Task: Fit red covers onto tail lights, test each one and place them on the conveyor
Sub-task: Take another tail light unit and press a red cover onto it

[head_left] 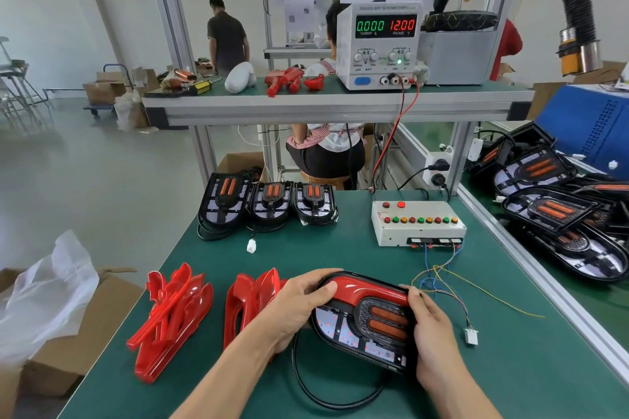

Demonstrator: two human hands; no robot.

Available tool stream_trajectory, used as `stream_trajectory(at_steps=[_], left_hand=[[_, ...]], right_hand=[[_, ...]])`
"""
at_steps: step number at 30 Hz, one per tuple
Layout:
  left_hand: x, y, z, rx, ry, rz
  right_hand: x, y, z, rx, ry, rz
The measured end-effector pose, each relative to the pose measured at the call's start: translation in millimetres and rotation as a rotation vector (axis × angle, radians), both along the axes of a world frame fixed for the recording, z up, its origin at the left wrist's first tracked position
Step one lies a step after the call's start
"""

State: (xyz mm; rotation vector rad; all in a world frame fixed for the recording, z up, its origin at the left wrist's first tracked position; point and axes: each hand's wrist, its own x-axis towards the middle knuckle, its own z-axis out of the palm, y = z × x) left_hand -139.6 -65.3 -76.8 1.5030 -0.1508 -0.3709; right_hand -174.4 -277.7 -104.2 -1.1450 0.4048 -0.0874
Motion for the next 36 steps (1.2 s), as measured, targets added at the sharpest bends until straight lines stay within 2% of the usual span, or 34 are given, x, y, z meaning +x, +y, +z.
stream_trajectory(at_steps=[16,23,27,30,34,36], left_hand=[[-1,3,-3,-0.061,0.048,0.024],[3,-7,-6,0.114,-0.012,0.333],[4,-12,-5,0.154,0.114,0.272],[5,-17,-4,0.04,0.163,0.285],[4,-18,-1,-0.128,0.18,0.233],[4,-15,0,-0.149,0.151,0.249]], right_hand=[[-1,4,1,0.012,0.008,-0.001],[-1,14,-8,0.089,-0.007,-0.122],[-4,17,-13,0.133,-0.053,-0.208],[-9,21,-18,0.133,-0.077,-0.205],[-15,18,-22,0.008,-0.091,-0.153],[-17,7,-19,-0.245,-0.103,-0.048]])
